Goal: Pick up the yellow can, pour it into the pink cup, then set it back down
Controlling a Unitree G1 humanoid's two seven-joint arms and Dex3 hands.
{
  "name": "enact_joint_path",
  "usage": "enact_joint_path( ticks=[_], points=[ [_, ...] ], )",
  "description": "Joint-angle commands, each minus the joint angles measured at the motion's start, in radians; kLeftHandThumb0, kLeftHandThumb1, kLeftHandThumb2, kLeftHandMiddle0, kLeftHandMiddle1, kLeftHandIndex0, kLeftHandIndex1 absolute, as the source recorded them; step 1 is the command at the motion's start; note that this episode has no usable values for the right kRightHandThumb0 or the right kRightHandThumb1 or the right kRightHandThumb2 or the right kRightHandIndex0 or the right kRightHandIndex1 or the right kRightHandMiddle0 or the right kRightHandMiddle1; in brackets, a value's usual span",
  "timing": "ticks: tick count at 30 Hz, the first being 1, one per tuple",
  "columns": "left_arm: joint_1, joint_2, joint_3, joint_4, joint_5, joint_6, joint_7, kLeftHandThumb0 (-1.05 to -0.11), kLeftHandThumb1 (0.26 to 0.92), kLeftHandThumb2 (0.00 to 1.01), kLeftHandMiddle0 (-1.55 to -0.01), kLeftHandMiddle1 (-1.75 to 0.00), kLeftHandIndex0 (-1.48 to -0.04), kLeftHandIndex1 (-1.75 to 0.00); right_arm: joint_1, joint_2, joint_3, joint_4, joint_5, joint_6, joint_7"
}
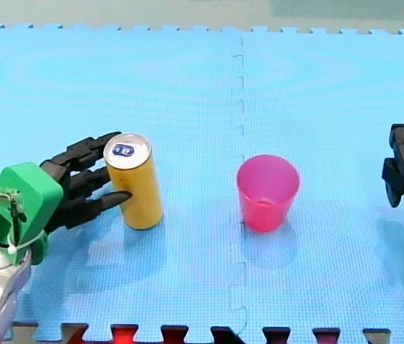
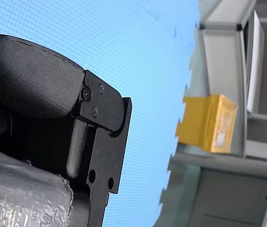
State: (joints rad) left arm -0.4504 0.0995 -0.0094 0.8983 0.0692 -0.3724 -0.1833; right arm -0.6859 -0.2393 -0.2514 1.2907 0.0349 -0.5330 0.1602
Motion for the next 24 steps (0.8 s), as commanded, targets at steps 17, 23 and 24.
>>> enact_joint_path(
  ticks=[17,23,24],
  points=[
    [-0.002,-0.035,0.013,-0.03,-0.091,0.042,-0.12,-0.895,0.723,0.0,-0.51,0.0,-0.44,-0.01,-0.012,-0.006,-0.006,0.005,0.006,0.004,0.004],
    [-0.023,-0.051,0.01,-0.004,-0.087,0.035,-0.118,-0.889,0.715,0.0,-0.52,0.0,-0.45,-0.01,-0.016,-0.006,-0.006,0.004,0.005,0.007,0.002],
    [-0.028,-0.052,0.01,0.004,-0.087,0.032,-0.122,-0.889,0.715,0.0,-0.52,0.0,-0.45,-0.01,-0.016,-0.006,-0.006,0.004,0.004,0.007,0.001]
  ],
)
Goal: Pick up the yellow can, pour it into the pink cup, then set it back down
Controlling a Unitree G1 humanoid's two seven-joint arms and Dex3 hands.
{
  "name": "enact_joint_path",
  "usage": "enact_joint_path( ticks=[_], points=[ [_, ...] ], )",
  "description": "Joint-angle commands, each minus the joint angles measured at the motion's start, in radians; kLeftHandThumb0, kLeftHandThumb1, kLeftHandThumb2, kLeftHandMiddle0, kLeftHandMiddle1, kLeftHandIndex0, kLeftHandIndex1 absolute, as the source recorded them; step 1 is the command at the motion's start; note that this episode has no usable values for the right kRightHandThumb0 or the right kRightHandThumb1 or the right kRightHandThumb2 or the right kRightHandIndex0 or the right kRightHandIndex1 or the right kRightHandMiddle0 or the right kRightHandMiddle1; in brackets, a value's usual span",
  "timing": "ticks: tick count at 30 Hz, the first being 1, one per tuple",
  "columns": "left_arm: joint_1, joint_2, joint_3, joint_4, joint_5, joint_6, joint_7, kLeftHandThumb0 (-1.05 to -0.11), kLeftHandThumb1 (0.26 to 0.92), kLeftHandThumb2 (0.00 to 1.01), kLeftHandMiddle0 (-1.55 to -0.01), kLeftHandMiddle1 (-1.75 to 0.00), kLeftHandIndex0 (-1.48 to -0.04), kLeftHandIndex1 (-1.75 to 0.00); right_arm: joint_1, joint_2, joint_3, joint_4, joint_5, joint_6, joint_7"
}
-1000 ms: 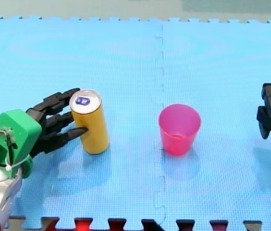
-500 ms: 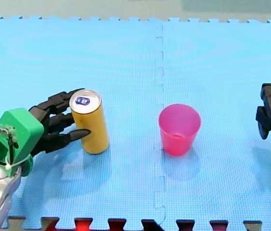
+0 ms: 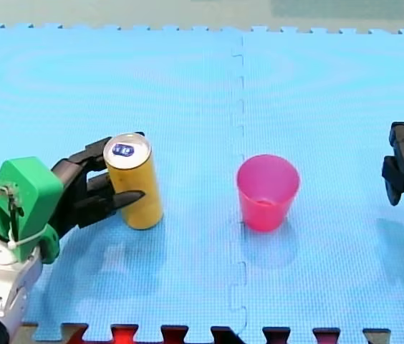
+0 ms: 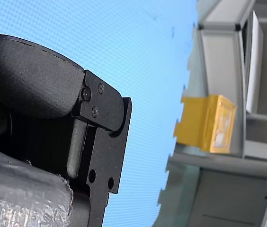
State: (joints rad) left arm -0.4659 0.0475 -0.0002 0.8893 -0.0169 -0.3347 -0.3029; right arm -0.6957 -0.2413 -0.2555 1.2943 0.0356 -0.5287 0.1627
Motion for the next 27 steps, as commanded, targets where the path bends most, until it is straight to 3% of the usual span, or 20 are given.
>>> enact_joint_path(
  ticks=[1,16,24,27],
  points=[
    [-0.018,-0.001,0.001,0.021,-0.002,-0.009,-0.008,-0.888,0.714,0.0,-0.52,0.0,-0.45,-0.01,-0.007,-0.003,-0.001,0.001,0.003,0.003,-0.003],
    [-0.054,0.001,0.002,0.064,-0.008,0.009,-0.075,-0.87,0.699,0.0,-0.53,0.0,-0.47,0.0,-0.002,0.002,0.0,-0.001,0.002,-0.008,-0.007],
    [-0.047,0.028,-0.037,0.056,0.047,-0.006,-0.071,-0.873,0.704,0.0,-0.51,0.0,-0.47,0.0,0.001,0.003,-0.001,-0.001,0.003,-0.013,-0.002],
    [-0.042,0.035,-0.047,0.047,0.069,-0.002,-0.044,-0.871,0.716,0.01,-0.57,-0.03,-0.54,-0.03,0.001,0.003,0.0,-0.001,0.003,-0.013,0.0]
  ],
)
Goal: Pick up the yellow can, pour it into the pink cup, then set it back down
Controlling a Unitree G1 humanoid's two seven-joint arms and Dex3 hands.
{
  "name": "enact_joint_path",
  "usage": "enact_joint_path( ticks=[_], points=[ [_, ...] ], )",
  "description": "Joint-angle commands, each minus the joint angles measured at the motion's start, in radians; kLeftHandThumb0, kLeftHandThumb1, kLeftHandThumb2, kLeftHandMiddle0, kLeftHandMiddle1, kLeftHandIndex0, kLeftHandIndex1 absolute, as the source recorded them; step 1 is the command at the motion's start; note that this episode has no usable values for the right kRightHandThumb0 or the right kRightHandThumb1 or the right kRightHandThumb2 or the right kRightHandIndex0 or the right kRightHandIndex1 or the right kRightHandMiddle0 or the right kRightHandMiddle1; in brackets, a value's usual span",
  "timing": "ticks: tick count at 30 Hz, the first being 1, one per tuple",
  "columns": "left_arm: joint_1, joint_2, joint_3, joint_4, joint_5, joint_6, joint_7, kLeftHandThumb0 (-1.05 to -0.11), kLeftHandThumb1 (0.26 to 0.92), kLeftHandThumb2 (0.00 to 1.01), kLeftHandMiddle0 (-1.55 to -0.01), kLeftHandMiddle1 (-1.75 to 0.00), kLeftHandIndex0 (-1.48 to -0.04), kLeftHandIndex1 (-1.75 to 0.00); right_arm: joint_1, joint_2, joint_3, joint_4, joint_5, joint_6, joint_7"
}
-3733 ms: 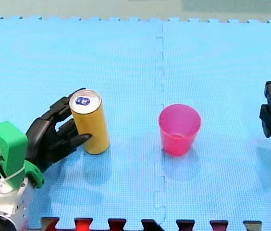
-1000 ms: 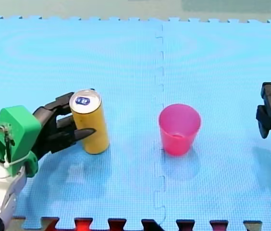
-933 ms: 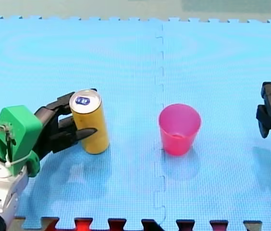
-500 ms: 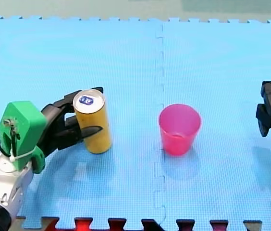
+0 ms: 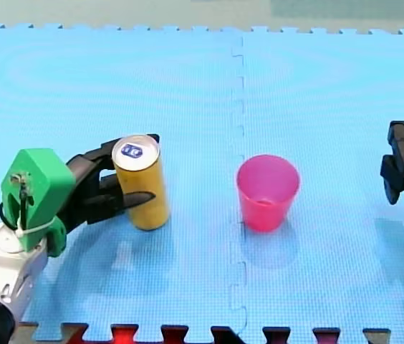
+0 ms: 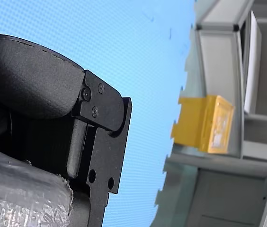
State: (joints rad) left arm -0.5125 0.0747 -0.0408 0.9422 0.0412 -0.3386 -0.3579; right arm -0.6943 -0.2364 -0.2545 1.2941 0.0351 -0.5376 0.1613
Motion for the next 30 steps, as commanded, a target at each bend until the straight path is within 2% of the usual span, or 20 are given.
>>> enact_joint_path(
  ticks=[1,2,3,4,5,7,20,30],
  points=[
    [0.008,0.01,-0.013,-0.015,0.031,0.008,0.049,-0.798,0.717,0.0,-0.67,-0.06,-0.64,-0.05,-0.001,-0.002,-0.002,0.0,0.004,-0.004,0.002],
    [0.012,0.012,-0.019,-0.025,0.052,0.009,0.091,-0.615,0.736,0.01,-0.88,-0.11,-0.85,-0.07,-0.001,-0.001,-0.002,0.0,0.005,-0.004,0.002],
    [0.018,0.013,-0.023,-0.036,0.073,0.003,0.137,-0.536,0.747,0.0,-0.99,-0.12,-0.95,-0.07,-0.001,-0.001,-0.003,0.0,0.005,-0.004,0.002],
    [0.024,0.013,-0.025,-0.044,0.087,-0.006,0.174,-0.473,0.764,0.01,-1.15,-0.15,-1.08,-0.07,-0.001,0.0,-0.003,0.0,0.005,-0.004,0.002],
    [0.029,0.012,-0.026,-0.05,0.097,-0.012,0.203,-0.444,0.773,0.01,-1.24,-0.17,-1.16,-0.07,-0.001,0.0,-0.003,0.0,0.006,-0.005,0.002],
    [0.038,0.011,-0.027,-0.064,0.107,-0.015,0.235,-0.417,0.782,0.0,-1.33,-0.17,-1.25,-0.05,-0.001,0.0,-0.004,0.0,0.006,-0.005,0.003],
    [0.069,0.03,-0.044,-0.142,0.126,0.018,0.267,-0.397,0.778,0.0,-1.36,-0.08,-1.27,-0.01,-0.003,0.005,-0.005,-0.002,0.006,-0.005,-0.002],
    [0.079,0.028,-0.047,-0.173,0.128,0.047,0.278,-0.391,0.777,0.0,-1.37,-0.04,-1.27,0.0,-0.003,0.006,-0.006,0.0,0.007,-0.003,-0.002]
  ],
)
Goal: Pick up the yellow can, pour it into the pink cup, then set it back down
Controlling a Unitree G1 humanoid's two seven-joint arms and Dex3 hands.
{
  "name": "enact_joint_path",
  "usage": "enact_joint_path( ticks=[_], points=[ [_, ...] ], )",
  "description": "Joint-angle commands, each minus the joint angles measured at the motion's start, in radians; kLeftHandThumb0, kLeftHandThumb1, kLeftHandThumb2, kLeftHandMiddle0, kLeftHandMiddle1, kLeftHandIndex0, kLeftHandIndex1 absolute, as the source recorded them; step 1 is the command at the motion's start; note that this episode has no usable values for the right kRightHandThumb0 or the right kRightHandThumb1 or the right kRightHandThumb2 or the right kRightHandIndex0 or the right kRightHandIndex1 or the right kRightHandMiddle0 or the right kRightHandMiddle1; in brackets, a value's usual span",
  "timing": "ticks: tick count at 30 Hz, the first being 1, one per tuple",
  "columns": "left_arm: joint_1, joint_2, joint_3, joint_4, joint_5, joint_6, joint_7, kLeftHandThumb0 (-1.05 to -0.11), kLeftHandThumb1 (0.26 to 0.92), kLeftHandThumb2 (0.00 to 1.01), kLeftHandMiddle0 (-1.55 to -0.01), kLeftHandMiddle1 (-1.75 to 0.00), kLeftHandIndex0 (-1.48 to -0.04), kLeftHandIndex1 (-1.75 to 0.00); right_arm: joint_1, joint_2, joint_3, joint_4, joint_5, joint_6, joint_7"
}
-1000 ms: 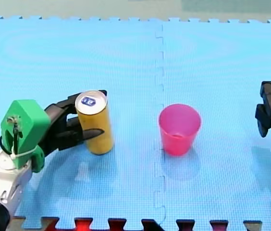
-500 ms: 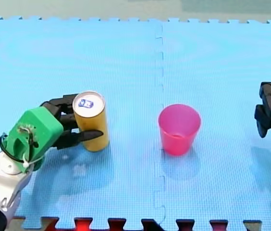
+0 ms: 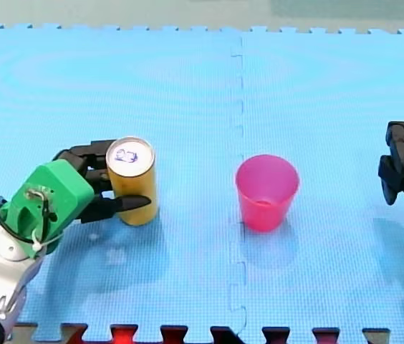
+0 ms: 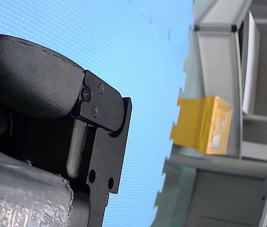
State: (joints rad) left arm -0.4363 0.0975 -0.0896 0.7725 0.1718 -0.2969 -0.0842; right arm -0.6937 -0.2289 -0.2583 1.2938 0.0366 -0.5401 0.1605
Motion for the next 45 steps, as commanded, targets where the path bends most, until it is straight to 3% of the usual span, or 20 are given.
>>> enact_joint_path(
  ticks=[1,6,12,14,18,31,36,45],
  points=[
    [0.003,0.005,0.003,-0.003,-0.005,0.006,0.004,-0.39,0.777,0.0,-1.37,-0.04,-1.27,0.0,-0.004,-0.001,-0.002,0.0,0.004,0.0,-0.002],
    [-0.023,-0.006,0.035,0.016,-0.041,-0.001,0.019,-0.385,0.777,0.0,-1.37,-0.03,-1.26,0.0,-0.006,0.0,0.001,0.002,0.001,0.002,-0.005],
    [-0.094,-0.031,0.043,0.034,-0.047,-0.032,0.053,-0.378,0.771,0.0,-1.37,-0.02,-1.26,0.0,-0.009,0.003,0.004,0.005,-0.002,0.007,-0.008],
    [-0.108,-0.035,0.026,0.022,-0.021,-0.053,0.076,-0.377,0.768,0.0,-1.38,-0.02,-1.26,0.0,-0.011,0.003,0.005,0.006,-0.002,0.009,-0.008],
    [-0.134,-0.014,-0.041,0.041,0.116,-0.14,0.192,-0.375,0.762,0.0,-1.38,-0.02,-1.27,0.0,-0.014,0.005,0.007,0.006,-0.003,0.01,-0.009],
    [-0.181,-0.068,-0.09,-0.023,0.182,0.0,0.257,-0.383,0.753,0.0,-1.39,-0.01,-1.27,0.0,-0.016,0.014,0.009,0.009,-0.005,0.007,-0.008],
    [-0.211,-0.071,-0.105,-0.032,0.195,0.04,0.256,-0.396,0.751,0.0,-1.37,0.0,-1.24,0.0,-0.016,0.015,0.007,0.009,-0.003,0.007,-0.006],
    [-0.247,-0.065,-0.15,-0.029,0.251,0.047,0.272,-0.513,0.767,0.0,-1.36,0.0,-1.19,0.0,-0.017,0.017,0.008,0.009,-0.004,0.007,-0.006]
  ],
)
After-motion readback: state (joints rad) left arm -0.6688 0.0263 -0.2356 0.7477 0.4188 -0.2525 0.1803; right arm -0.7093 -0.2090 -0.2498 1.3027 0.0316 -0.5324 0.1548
